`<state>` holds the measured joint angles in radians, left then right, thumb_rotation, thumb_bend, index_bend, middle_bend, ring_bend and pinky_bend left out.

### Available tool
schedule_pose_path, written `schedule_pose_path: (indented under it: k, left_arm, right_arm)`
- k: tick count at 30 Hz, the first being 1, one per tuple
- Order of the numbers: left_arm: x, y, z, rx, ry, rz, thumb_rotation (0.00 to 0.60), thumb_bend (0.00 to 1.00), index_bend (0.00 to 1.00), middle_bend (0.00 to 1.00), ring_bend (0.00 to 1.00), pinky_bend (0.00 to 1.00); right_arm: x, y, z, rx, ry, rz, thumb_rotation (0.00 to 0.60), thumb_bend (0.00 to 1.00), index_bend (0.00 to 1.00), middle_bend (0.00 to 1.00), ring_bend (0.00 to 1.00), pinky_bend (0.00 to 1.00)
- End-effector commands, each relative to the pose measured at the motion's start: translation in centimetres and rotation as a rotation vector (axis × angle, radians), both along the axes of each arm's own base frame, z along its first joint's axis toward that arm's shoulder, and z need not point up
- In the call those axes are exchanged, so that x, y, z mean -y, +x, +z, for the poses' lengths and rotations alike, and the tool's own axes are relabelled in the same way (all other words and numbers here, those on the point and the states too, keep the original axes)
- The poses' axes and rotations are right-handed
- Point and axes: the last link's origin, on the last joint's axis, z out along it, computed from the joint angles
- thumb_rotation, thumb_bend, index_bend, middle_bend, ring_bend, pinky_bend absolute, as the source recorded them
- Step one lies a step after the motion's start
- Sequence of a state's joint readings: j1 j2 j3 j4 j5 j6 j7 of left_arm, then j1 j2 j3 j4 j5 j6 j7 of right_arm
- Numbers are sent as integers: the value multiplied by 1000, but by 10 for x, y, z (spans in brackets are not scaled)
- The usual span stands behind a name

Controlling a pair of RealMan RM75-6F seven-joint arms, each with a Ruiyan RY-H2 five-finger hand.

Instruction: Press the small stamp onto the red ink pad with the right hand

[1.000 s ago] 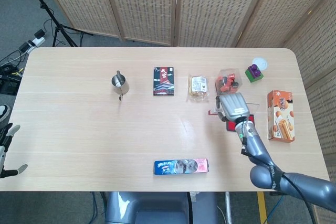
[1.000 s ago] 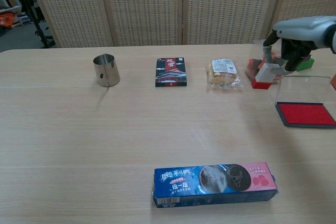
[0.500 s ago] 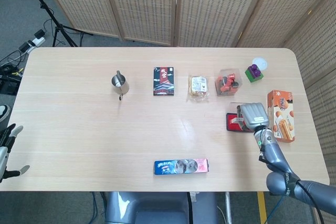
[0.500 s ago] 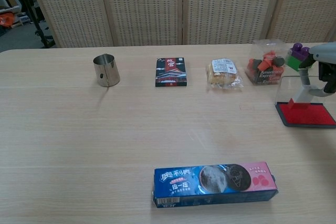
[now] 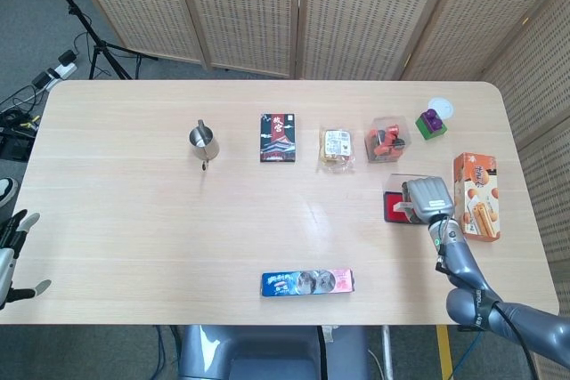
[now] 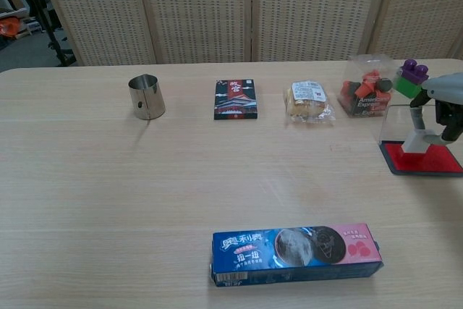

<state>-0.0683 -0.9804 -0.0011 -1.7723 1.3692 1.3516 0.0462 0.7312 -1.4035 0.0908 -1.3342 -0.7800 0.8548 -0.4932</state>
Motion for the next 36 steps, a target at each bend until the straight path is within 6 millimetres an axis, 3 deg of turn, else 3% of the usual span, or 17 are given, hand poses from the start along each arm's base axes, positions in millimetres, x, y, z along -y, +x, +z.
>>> schedule_pose_path:
  k: [1, 36]
  left_arm:
    - [0, 0, -1, -1, -2, 0, 600, 131, 0, 0, 0, 0]
    - [-1, 0, -2, -2, -8, 5, 600, 133, 0, 0, 0, 0]
  right_arm:
    - [1, 0, -1, 0, 1, -5, 600, 492, 571, 1000, 1000, 1000]
    - [2, -15, -14, -39, 22, -28, 600, 512, 571, 1000, 1000, 1000]
